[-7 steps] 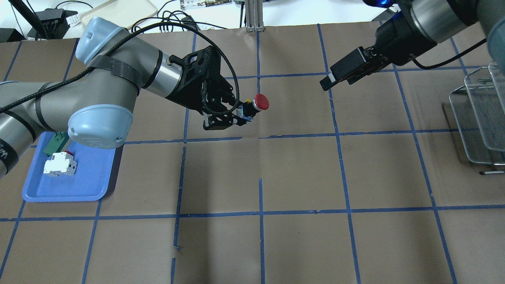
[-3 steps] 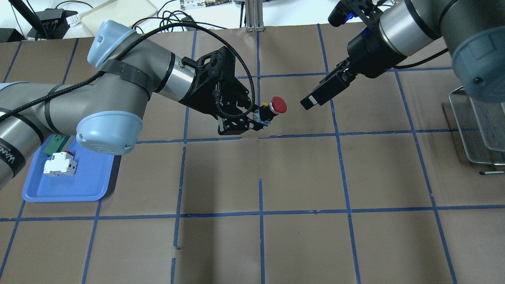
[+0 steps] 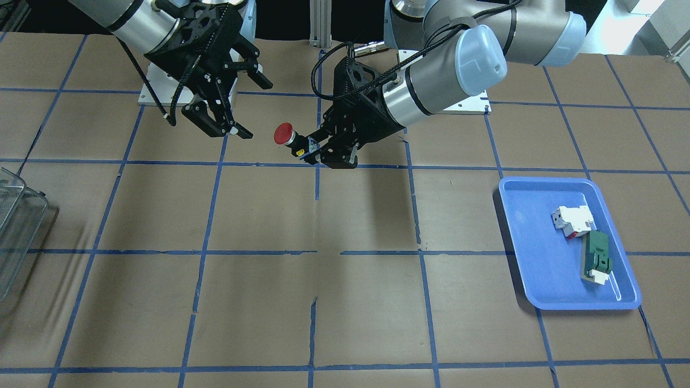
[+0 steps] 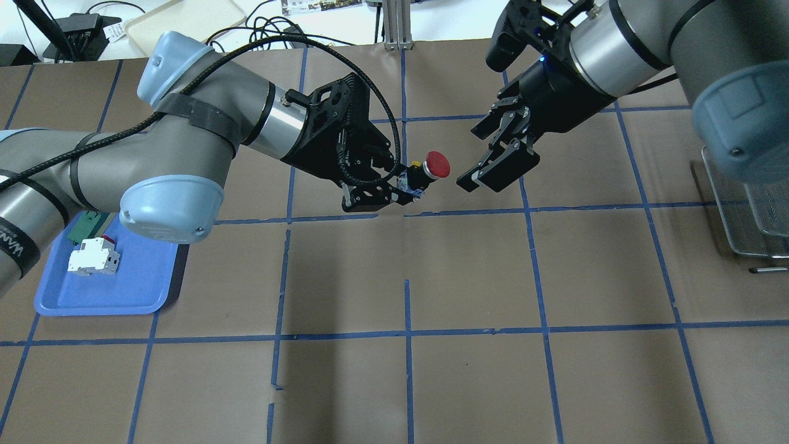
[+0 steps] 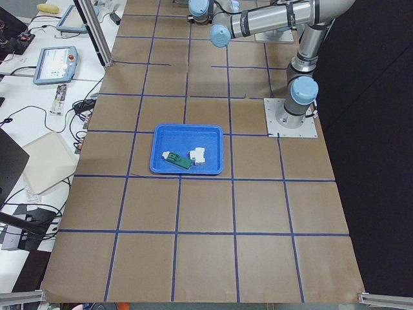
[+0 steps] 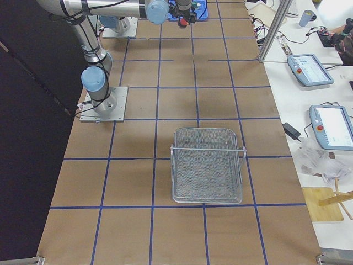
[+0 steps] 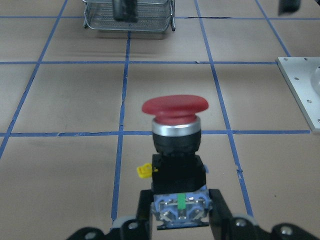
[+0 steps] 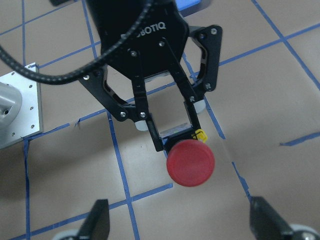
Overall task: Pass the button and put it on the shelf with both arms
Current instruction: 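Carry the button toward the table center while the right gripper approaches it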
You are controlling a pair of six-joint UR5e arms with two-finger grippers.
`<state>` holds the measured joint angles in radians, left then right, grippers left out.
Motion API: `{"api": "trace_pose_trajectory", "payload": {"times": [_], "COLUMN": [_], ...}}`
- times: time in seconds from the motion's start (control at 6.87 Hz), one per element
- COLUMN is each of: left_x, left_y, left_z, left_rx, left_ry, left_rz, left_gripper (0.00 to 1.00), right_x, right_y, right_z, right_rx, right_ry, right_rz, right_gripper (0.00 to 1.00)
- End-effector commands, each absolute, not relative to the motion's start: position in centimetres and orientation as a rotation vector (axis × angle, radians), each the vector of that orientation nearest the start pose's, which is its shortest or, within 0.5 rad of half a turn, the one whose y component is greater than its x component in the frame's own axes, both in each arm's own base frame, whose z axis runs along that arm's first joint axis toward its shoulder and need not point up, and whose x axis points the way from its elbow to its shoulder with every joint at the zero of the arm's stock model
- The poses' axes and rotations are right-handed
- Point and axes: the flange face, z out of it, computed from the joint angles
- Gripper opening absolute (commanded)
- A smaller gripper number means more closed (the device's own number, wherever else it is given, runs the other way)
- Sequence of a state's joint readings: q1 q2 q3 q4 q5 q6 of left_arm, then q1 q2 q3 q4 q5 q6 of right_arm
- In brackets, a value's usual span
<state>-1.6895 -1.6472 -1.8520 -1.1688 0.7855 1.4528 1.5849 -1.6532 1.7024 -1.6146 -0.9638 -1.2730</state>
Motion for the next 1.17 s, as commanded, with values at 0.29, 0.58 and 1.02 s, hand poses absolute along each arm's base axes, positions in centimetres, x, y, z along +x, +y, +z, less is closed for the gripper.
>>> {"api": "trace_pose_trajectory", "payload": {"times": [0.29, 0.58, 1.02], "left_x": [-26.5, -26.5, -26.5], "left_y": [-47.3, -47.0, -46.9], "left_z": [39.4, 39.5, 39.5], "left_rx": [-1.752, -1.749, -1.750], "left_ry": [-1.704, -1.706, -1.704], "left_rz": [0.712, 0.709, 0.712], "left_gripper": [0.00, 0.00, 0.00], "right_x": [20.4, 21.0, 22.0], "right_y": [-45.5, -45.7, -45.8], "right_z": [46.6, 46.9, 46.0], "right_rx": [-1.769, -1.761, -1.714], "right_ry": [1.937, 1.963, 1.981], "right_rz": [-0.526, -0.578, -0.554], "right_gripper": [1.00, 1.00, 1.00]}}
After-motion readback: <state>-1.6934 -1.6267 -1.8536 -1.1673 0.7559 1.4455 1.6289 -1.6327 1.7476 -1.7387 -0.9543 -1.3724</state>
